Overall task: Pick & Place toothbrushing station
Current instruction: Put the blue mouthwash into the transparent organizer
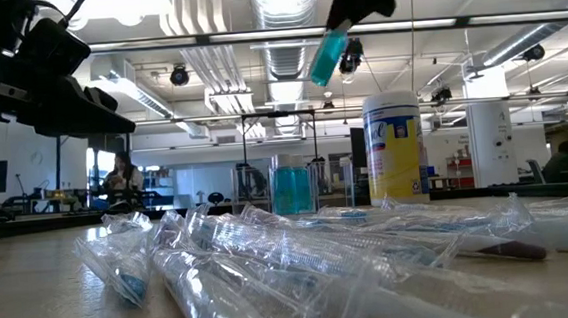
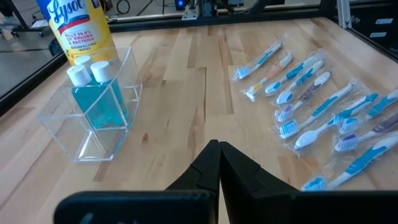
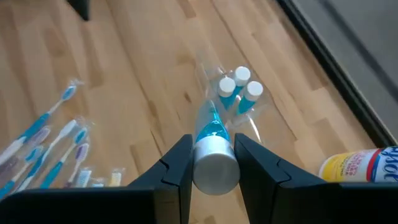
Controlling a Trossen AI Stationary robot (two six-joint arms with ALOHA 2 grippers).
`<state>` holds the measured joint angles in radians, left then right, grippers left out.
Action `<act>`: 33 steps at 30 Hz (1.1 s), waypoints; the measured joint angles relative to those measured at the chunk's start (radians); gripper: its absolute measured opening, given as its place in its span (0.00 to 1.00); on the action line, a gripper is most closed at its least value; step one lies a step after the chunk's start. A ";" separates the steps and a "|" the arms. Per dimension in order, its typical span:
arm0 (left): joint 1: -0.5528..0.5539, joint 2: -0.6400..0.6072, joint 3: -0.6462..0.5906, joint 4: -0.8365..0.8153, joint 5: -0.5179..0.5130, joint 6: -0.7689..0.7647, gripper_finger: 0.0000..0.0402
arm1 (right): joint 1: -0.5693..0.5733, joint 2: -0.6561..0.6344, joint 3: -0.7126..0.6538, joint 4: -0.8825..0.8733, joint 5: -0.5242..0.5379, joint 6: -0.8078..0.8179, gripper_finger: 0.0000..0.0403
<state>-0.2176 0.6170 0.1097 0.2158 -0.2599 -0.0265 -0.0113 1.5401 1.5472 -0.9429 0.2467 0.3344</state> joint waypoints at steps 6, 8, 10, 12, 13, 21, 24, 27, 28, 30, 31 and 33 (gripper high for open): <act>0.000 0.000 0.000 -0.013 0.000 0.003 0.02 | -0.076 0.213 0.212 -0.193 -0.067 -0.027 0.22; 0.000 0.000 0.000 -0.018 0.000 0.007 0.02 | -0.095 0.273 0.280 -0.240 -0.068 -0.029 0.22; 0.000 0.000 0.000 -0.022 0.000 0.008 0.02 | -0.110 0.325 0.353 -0.281 -0.067 -0.039 0.22; 0.000 0.000 0.000 -0.023 0.000 0.008 0.02 | -0.123 0.371 0.424 -0.318 -0.066 -0.049 0.22; 0.000 0.000 0.000 -0.024 0.000 0.008 0.02 | -0.129 0.395 0.462 -0.339 -0.067 -0.050 0.22; 0.000 0.000 0.000 -0.024 0.000 0.008 0.02 | -0.196 0.563 0.702 -0.479 -0.148 -0.016 0.22; 0.000 0.000 0.000 -0.025 0.000 0.008 0.02 | -0.210 0.625 0.779 -0.523 -0.150 -0.015 0.22; 0.000 0.000 0.000 -0.026 0.000 0.008 0.02 | -0.216 0.664 0.808 -0.539 -0.157 -0.019 0.22; 0.000 0.000 0.000 -0.029 0.000 0.007 0.02 | -0.220 0.664 0.799 -0.529 -0.167 -0.025 0.22; 0.000 0.000 0.000 -0.035 0.000 0.007 0.02 | -0.223 0.666 0.786 -0.538 -0.179 -0.034 0.22; 0.000 0.000 0.000 -0.036 0.000 0.007 0.02 | -0.223 0.668 0.786 -0.538 -0.179 -0.034 0.22; 0.000 0.000 0.000 -0.043 0.000 0.006 0.02 | -0.229 0.665 0.783 -0.543 -0.178 -0.035 0.22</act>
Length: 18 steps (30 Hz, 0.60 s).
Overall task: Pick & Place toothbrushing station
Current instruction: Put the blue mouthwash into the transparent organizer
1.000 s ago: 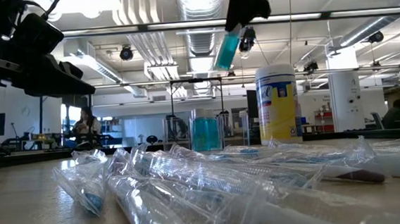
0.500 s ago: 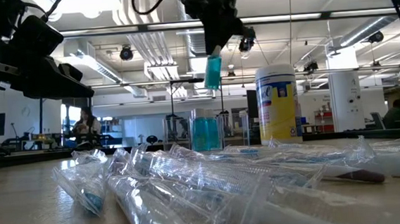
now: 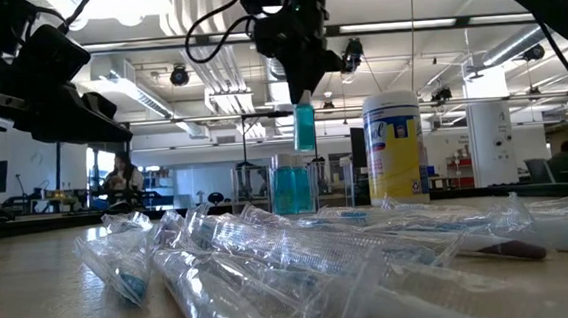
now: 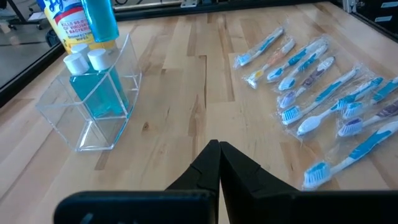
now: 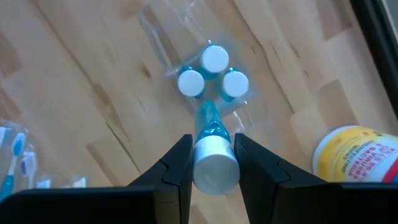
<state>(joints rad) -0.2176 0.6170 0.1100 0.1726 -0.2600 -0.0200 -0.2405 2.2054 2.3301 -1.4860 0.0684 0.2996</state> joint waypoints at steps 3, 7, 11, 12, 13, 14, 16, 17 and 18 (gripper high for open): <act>0.000 0.000 0.000 -0.004 0.000 0.001 0.02 | -0.001 -0.003 -0.002 0.034 0.002 0.000 0.22; 0.000 0.000 0.000 -0.004 0.000 0.000 0.02 | 0.000 0.000 -0.001 0.041 0.002 0.000 0.22; 0.000 0.000 0.000 -0.004 0.000 -0.001 0.02 | 0.000 0.002 -0.019 0.055 0.002 0.008 0.22; 0.000 0.000 0.000 -0.004 0.000 -0.001 0.02 | 0.000 0.002 -0.024 0.061 0.003 0.011 0.22; 0.000 0.000 0.000 -0.004 0.000 -0.002 0.02 | -0.002 0.002 -0.028 0.061 0.002 0.015 0.22; 0.000 0.000 0.000 -0.004 0.000 -0.003 0.02 | -0.003 0.002 -0.030 0.058 0.003 0.018 0.22; 0.000 0.000 0.000 -0.004 0.000 -0.003 0.02 | -0.003 0.002 -0.032 0.061 0.002 0.019 0.22; 0.000 0.000 0.000 -0.004 0.000 -0.003 0.02 | -0.004 0.002 -0.035 0.062 0.003 0.019 0.22; 0.000 0.000 0.000 -0.003 0.000 -0.003 0.02 | -0.005 0.002 -0.040 0.068 0.003 0.020 0.22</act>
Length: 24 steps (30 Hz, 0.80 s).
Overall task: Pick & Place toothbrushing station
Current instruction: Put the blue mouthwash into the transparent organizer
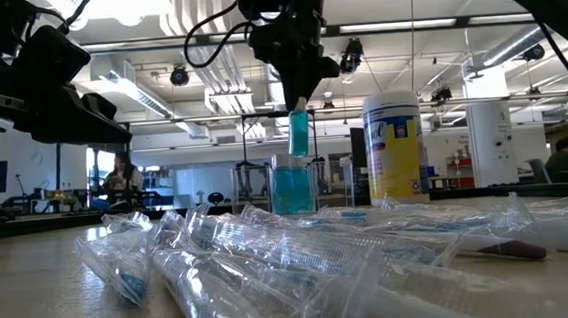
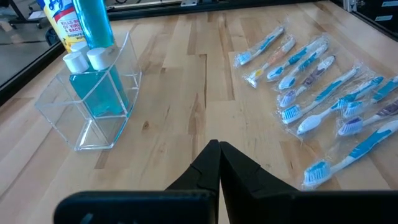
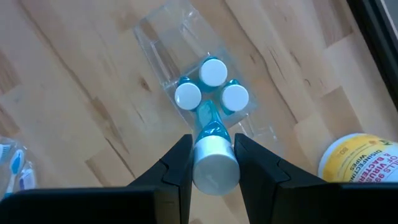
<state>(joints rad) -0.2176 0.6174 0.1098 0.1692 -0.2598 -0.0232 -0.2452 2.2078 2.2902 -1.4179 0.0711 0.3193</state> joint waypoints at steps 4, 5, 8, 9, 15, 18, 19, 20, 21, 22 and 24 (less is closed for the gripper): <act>0.000 0.000 0.000 0.000 0.000 0.000 0.02 | -0.002 0.001 -0.028 0.031 0.000 0.002 0.22; 0.000 0.000 0.000 0.000 0.000 0.000 0.02 | -0.004 0.001 -0.035 0.037 0.000 0.002 0.22; 0.000 0.000 0.000 0.000 0.000 0.000 0.02 | -0.008 0.000 -0.056 0.044 0.000 0.002 0.22; 0.000 0.000 0.000 0.000 0.000 0.000 0.02 | -0.010 0.000 -0.065 0.045 0.000 0.002 0.22; 0.000 0.000 0.000 0.000 0.000 0.000 0.02 | -0.016 0.000 -0.101 0.075 0.000 0.002 0.22; 0.000 0.000 0.000 0.000 0.000 0.000 0.02 | -0.019 0.005 -0.105 0.090 0.000 -0.003 0.22; 0.000 0.000 0.000 0.000 0.000 0.000 0.02 | -0.021 0.006 -0.106 0.094 0.000 -0.003 0.22; 0.000 0.000 0.000 0.000 0.000 0.000 0.02 | -0.021 0.006 -0.108 0.096 0.000 -0.004 0.22; 0.000 0.000 0.000 -0.001 0.000 0.000 0.02 | -0.022 0.006 -0.112 0.103 0.000 -0.004 0.22; 0.000 0.000 0.000 -0.001 0.000 0.000 0.02 | -0.022 0.006 -0.118 0.114 0.000 -0.003 0.22; 0.000 0.000 0.000 -0.003 0.000 0.000 0.02 | -0.024 0.006 -0.129 0.125 0.000 -0.002 0.22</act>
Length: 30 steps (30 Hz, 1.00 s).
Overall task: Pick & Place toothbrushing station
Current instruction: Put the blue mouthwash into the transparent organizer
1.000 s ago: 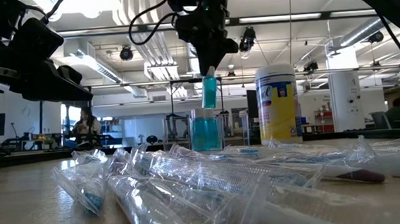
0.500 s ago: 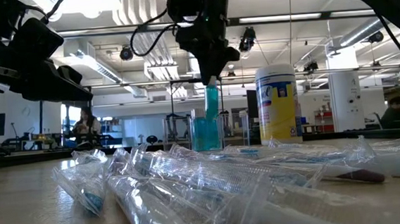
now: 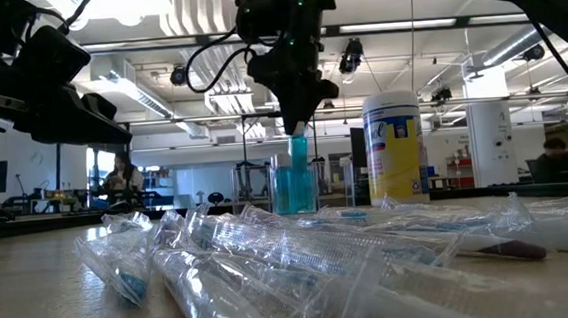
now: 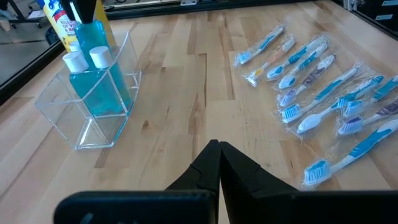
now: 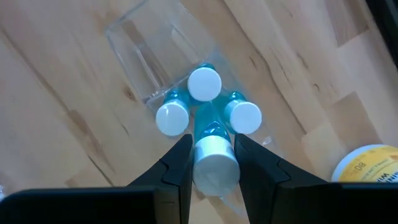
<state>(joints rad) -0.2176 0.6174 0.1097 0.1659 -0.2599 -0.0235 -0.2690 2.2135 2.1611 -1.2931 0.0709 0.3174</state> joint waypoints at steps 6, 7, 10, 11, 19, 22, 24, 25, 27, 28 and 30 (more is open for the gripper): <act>0.000 0.000 0.000 -0.003 0.000 -0.002 0.02 | -0.007 0.000 -0.053 0.025 -0.003 -0.001 0.22; 0.000 0.000 0.000 -0.004 0.000 -0.002 0.02 | -0.008 0.001 -0.062 0.029 -0.002 -0.002 0.22; 0.000 0.000 0.000 -0.004 0.000 -0.002 0.02 | -0.011 0.001 -0.088 0.050 -0.002 -0.003 0.22; 0.000 0.000 0.000 -0.004 0.000 -0.002 0.02 | -0.012 0.001 -0.095 0.053 -0.002 -0.004 0.22; 0.000 0.000 0.000 -0.004 0.000 -0.002 0.02 | -0.020 0.001 -0.140 0.089 -0.012 -0.015 0.22; 0.000 0.000 0.000 -0.004 0.000 -0.003 0.02 | -0.026 0.001 -0.153 0.116 -0.024 -0.020 0.23; 0.000 0.000 0.000 -0.005 0.000 -0.003 0.02 | -0.029 0.001 -0.159 0.124 -0.028 -0.022 0.23; 0.000 0.000 0.000 -0.005 0.000 -0.003 0.02 | -0.030 0.001 -0.162 0.131 -0.029 -0.022 0.23; 0.000 0.000 0.000 -0.006 0.000 -0.003 0.02 | -0.032 0.001 -0.169 0.134 -0.030 -0.022 0.23; 0.000 0.000 0.000 -0.007 0.000 -0.002 0.02 | -0.032 0.001 -0.172 0.132 -0.030 -0.022 0.23; 0.000 0.000 0.000 -0.009 0.000 -0.003 0.02 | -0.034 0.001 -0.177 0.133 -0.041 -0.023 0.23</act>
<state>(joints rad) -0.2176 0.6176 0.1099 0.1566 -0.2598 -0.0261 -0.3027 2.2147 1.9840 -1.1597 0.0297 0.2943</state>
